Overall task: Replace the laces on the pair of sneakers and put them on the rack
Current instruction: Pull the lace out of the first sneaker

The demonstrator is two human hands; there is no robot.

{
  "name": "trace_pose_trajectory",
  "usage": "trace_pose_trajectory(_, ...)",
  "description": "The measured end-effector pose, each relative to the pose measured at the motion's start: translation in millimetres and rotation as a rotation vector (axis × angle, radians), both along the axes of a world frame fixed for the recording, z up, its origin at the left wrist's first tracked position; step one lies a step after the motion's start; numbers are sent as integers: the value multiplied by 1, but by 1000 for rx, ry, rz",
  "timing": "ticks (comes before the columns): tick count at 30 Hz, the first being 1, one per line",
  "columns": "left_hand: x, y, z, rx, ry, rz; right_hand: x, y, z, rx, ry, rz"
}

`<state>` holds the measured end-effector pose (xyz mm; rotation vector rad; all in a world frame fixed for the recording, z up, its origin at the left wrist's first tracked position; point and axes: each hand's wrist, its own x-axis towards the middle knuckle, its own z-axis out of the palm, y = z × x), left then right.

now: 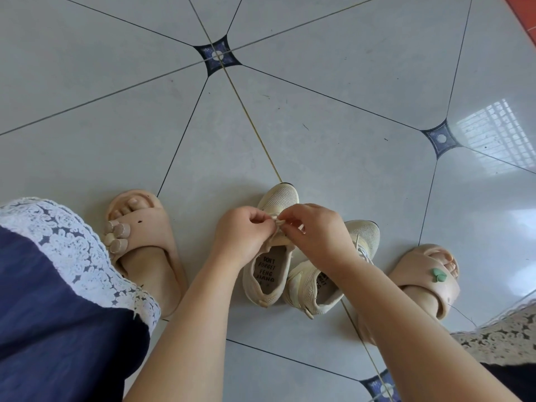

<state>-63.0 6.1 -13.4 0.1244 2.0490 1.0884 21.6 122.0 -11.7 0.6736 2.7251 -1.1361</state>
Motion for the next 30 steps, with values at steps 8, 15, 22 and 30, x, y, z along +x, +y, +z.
trace_pose_trajectory(8,-6,-2,-4,107,-166,120,7,-6,-6,-159,117,-301)
trace_pose_trajectory(15,4,-5,-8,162,-294,251,2,-10,-6,-951,-65,-587)
trace_pose_trajectory(22,-6,-2,-8,-58,144,-250,-4,0,3,110,-156,108)
trace_pose_trajectory(30,-6,-2,-10,38,-4,-28,2,-13,-4,-896,29,-662)
